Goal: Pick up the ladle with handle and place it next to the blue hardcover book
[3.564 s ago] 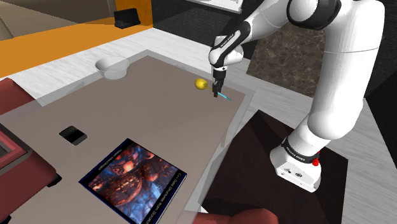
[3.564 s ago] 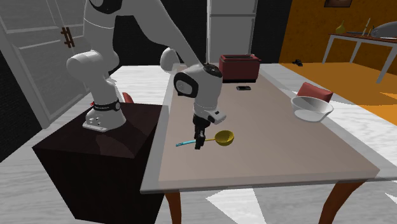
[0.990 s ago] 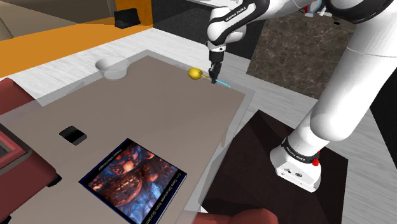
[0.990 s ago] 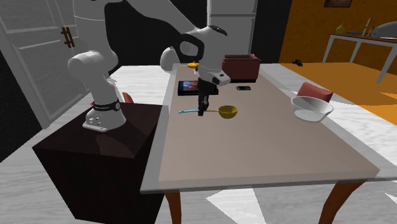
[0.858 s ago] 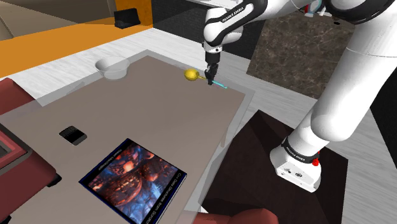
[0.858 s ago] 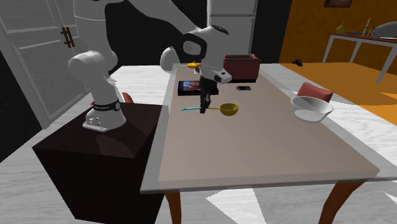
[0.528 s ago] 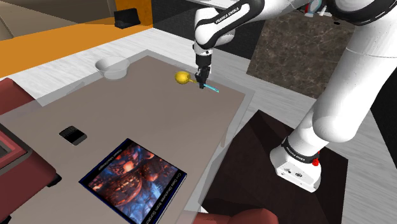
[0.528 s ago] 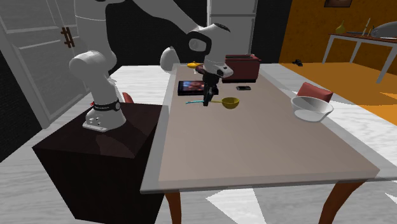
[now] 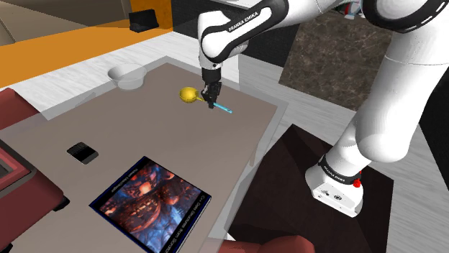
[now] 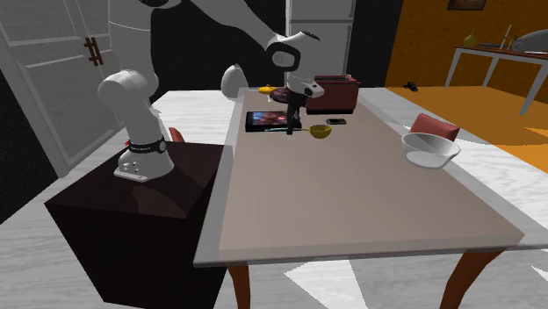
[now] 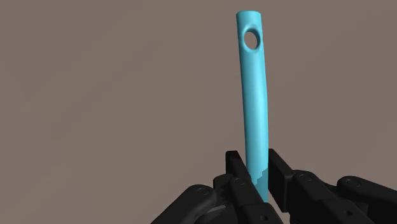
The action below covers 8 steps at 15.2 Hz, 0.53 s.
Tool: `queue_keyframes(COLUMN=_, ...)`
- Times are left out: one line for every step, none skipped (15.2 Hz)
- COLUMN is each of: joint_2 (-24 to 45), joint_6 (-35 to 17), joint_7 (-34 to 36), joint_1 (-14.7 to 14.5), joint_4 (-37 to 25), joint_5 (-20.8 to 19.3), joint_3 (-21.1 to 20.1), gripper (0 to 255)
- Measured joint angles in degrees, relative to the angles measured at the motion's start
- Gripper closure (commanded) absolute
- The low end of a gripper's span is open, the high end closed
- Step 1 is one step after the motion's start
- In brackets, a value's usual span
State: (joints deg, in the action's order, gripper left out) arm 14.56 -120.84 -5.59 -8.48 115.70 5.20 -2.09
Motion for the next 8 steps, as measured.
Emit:
queue_keyframes(joint_2=0.7, joint_6=0.1, joint_7=1.2, joint_1=-0.7, joint_4=-0.8, joint_5=0.1, joint_3=-0.5, gripper=255)
queue_keyframes(joint_2=1.5, joint_6=0.4, joint_7=2.4, joint_1=-1.5, joint_4=-2.1, joint_5=0.1, joint_3=-1.0, gripper=255)
queue_keyframes(joint_2=2.4, joint_6=1.0, joint_7=3.7, joint_1=-2.3, joint_4=-3.8, joint_5=0.1, joint_3=-1.4, gripper=255)
queue_keyframes(joint_2=3.2, joint_6=1.3, joint_7=4.9, joint_1=-3.0, joint_4=-4.9, joint_5=0.0, joint_3=-1.8, gripper=255)
queue_keyframes(joint_2=4.2, joint_6=1.5, joint_7=6.1, joint_1=-3.8, joint_4=-6.2, joint_5=0.0, joint_3=-2.2, gripper=255)
queue_keyframes(joint_2=5.3, joint_6=2.2, joint_7=7.3, joint_1=-4.6, joint_4=-8.1, joint_5=-0.1, joint_3=-2.6, gripper=255)
queue_keyframes(joint_2=5.7, joint_6=2.1, joint_7=8.2, joint_1=-5.2, joint_4=-8.6, joint_5=-0.1, joint_3=-2.9, gripper=255)
queue_keyframes(joint_2=6.2, joint_6=1.9, joint_7=8.7, joint_1=-5.6, joint_4=-9.0, joint_5=-0.1, joint_3=-3.1, gripper=255)
